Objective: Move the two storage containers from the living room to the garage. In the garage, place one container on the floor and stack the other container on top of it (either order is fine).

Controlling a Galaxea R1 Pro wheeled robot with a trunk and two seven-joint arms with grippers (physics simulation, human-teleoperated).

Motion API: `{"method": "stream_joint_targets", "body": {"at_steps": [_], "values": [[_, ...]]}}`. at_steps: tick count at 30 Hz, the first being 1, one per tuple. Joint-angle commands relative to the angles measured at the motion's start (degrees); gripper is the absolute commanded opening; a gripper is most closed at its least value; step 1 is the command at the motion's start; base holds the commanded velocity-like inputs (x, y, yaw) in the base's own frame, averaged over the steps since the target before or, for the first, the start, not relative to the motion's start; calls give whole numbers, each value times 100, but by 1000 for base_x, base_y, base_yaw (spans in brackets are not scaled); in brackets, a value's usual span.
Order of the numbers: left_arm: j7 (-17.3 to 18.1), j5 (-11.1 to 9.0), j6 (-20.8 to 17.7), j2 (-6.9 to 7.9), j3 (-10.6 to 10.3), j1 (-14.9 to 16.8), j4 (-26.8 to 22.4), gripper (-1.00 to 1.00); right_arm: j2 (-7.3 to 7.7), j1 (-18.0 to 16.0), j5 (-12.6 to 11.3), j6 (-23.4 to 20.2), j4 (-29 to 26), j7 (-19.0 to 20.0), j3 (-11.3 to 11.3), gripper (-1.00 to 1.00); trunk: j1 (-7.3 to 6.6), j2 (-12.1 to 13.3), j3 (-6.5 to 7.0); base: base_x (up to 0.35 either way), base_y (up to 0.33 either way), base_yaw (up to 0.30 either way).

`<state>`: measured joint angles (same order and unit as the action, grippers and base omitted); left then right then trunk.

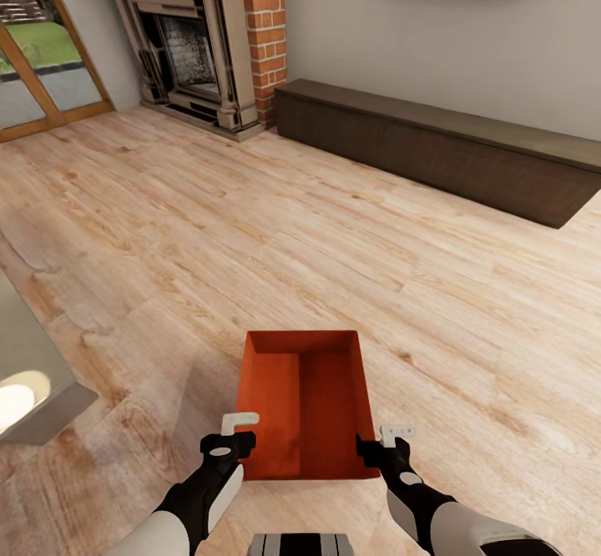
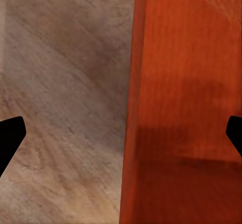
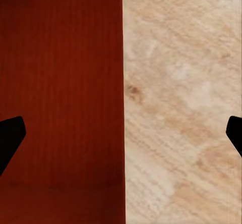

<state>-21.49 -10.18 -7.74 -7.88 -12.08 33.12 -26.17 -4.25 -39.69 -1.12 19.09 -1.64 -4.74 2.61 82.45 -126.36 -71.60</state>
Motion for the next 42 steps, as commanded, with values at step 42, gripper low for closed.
{"method": "stream_joint_targets", "body": {"at_steps": [42], "values": [[-57,-46,-32,6,-48,2,-25,100,4,-3,-11,16,6,-27,29,100,197,-364,-166,0,0,0]]}}
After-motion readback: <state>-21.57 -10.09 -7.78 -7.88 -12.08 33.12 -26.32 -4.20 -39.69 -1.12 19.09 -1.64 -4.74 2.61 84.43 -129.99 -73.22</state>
